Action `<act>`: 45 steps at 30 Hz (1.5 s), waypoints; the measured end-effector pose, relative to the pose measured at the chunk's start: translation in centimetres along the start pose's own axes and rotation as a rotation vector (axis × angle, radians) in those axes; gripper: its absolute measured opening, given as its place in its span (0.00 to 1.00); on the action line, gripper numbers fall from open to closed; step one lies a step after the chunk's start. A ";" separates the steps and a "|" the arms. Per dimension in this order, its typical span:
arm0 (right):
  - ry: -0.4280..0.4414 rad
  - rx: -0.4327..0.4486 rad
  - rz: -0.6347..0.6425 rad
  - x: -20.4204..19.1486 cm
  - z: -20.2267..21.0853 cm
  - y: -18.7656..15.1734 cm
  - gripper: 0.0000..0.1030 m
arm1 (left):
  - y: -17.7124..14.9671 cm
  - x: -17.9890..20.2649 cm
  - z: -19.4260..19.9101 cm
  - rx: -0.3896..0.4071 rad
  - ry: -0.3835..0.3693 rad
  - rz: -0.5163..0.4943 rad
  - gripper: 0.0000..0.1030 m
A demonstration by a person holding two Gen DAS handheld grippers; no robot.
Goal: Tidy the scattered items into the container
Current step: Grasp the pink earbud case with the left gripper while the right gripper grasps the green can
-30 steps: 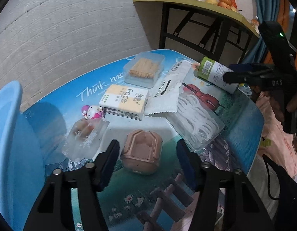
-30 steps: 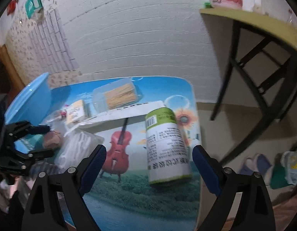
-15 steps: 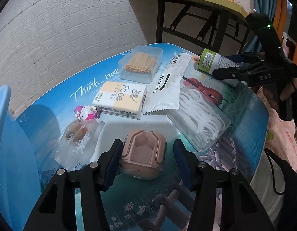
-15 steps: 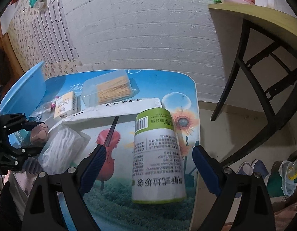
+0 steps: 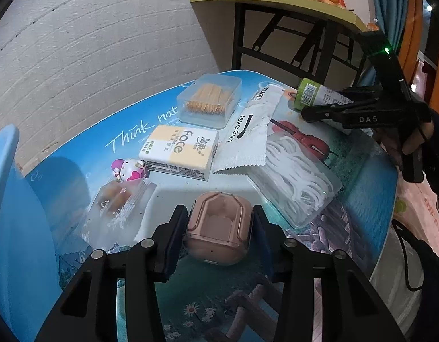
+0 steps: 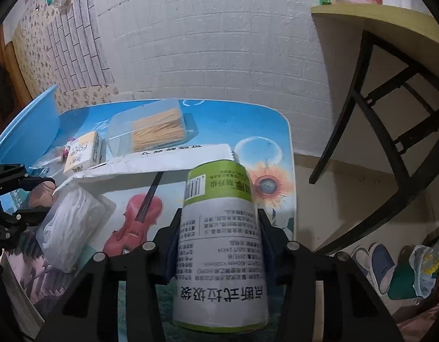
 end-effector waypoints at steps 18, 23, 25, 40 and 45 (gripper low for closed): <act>-0.004 0.032 -0.067 -1.9 2.5 -2.1 0.47 | -0.3 -0.1 1.5 0.048 0.013 0.062 0.42; 0.015 0.055 -0.133 -2.7 4.1 -2.8 0.46 | -0.7 0.2 3.0 0.075 0.020 0.089 0.42; 0.015 0.052 -0.170 -2.8 4.4 -3.2 0.46 | -0.9 0.3 3.6 0.084 0.025 0.115 0.42; -0.036 0.067 -0.264 -7.3 7.6 -3.1 0.46 | -2.4 1.0 8.0 0.229 0.068 0.215 0.42; -0.028 0.120 -0.261 -8.8 9.4 -2.1 0.46 | -1.5 1.4 9.5 0.243 0.111 0.148 0.42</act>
Point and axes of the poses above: each gripper's, at about its wrist camera, not at the fingertips, and z roughly against the way its jaws point, x to its right, y to its top, the point moved 2 cm from there along -z, roughly the way its jaws point
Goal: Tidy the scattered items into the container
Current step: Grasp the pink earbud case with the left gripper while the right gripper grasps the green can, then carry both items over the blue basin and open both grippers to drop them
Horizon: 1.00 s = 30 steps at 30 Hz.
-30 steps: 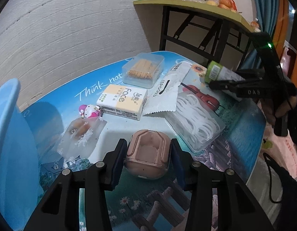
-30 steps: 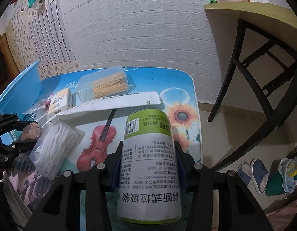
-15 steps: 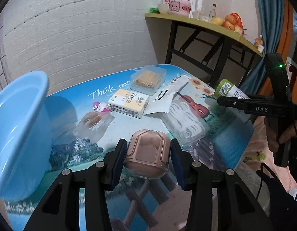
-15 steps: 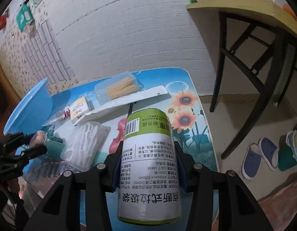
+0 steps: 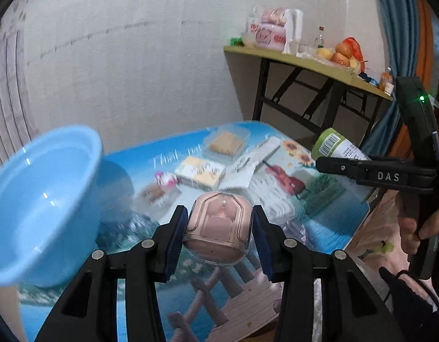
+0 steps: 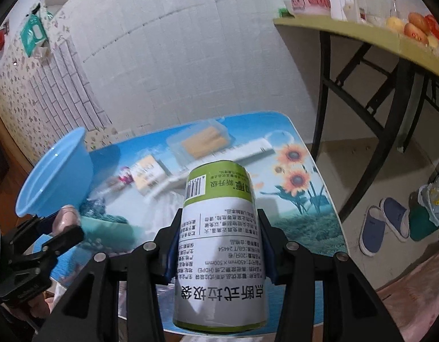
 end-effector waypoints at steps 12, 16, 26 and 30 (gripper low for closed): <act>0.024 0.006 -0.023 -1.1 1.8 0.4 0.46 | 2.4 -2.4 3.6 0.079 0.063 0.057 0.42; 0.054 0.029 -0.002 -2.8 2.4 1.4 0.46 | 3.7 -3.7 5.6 0.125 0.098 0.037 0.42; 0.147 0.058 0.107 -9.1 3.1 4.9 0.46 | 4.6 -10.8 8.4 0.147 0.242 0.103 0.42; 0.190 0.057 0.178 -12.7 2.2 6.4 0.46 | 4.0 -14.3 8.5 0.111 0.292 0.153 0.42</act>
Point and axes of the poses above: each gripper's, at about its wrist camera, not at the fingertips, and z roughly against the way its jaws point, x to its right, y to its top, the point moved 2 cm from there along -z, roughly the way its jaws point
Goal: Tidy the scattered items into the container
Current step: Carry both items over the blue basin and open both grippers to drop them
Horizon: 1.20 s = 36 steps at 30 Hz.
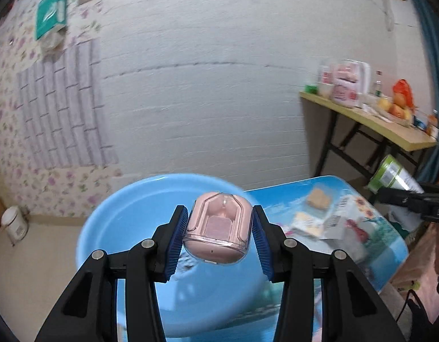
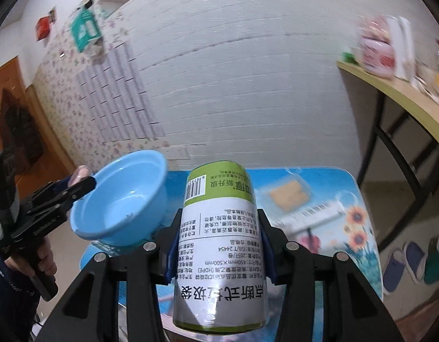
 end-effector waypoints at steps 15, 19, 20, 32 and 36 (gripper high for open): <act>0.205 -0.115 0.160 -13.3 -10.5 3.8 0.46 | -2.9 -7.0 -5.1 -0.126 0.073 0.014 0.42; 0.194 -0.162 0.175 -13.9 -12.4 3.2 0.46 | -3.8 -7.3 -6.4 -0.140 0.061 0.023 0.42; 0.191 -0.173 0.184 -14.2 -12.9 3.2 0.46 | -4.0 -7.4 -6.5 -0.142 0.064 0.021 0.42; 0.196 -0.233 0.251 -16.2 -15.6 2.4 0.46 | -4.5 -8.3 -6.0 -0.142 0.137 0.047 0.78; 0.189 -0.255 0.261 -16.4 -16.0 2.0 0.46 | -4.8 -8.9 -5.3 -0.135 0.129 0.051 0.78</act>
Point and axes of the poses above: each gripper's, at about its wrist camera, not at the fingertips, and z roughly against the way its jaws point, x to its right, y to its top, the point moved 2 cm from there along -z, roughly the way its jaws point
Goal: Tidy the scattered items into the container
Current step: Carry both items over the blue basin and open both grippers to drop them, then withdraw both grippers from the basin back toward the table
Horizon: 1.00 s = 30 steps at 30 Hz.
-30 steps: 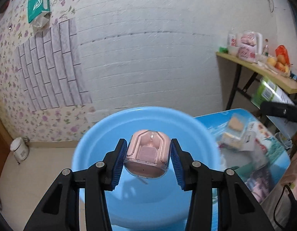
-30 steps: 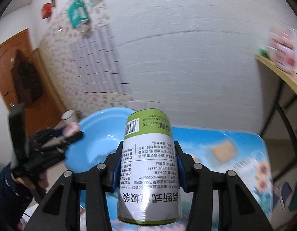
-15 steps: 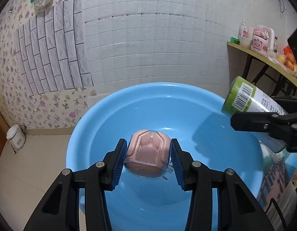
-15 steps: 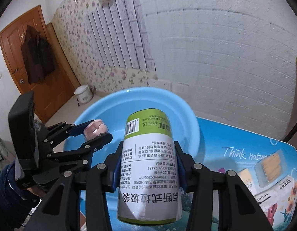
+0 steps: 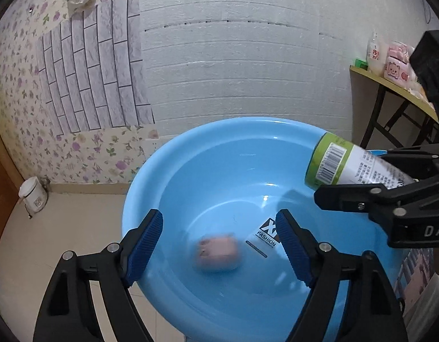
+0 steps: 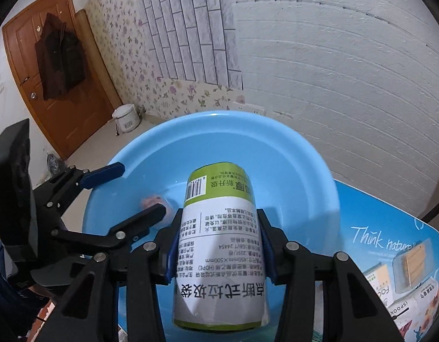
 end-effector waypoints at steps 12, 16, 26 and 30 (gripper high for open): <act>0.025 0.020 -0.010 -0.7 -0.1 0.2 0.90 | 0.2 -1.1 2.2 0.049 -0.001 0.019 0.84; 0.063 0.095 -0.014 -0.6 1.5 1.0 0.90 | 0.4 -1.6 2.8 0.057 0.012 0.046 0.84; -0.108 0.266 -0.192 4.5 8.2 -2.6 0.90 | 1.0 -0.5 5.1 0.094 0.004 0.234 0.95; -0.155 0.229 -0.238 5.5 9.3 -5.2 0.90 | 0.9 1.5 6.3 0.090 -0.018 0.244 0.96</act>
Point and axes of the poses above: each gripper's, at about its wrist camera, not at the fingertips, and z roughly against the way its jaws point, x to its right, y to its top, the point moved 2 cm from there along -z, roughly the way its jaws point
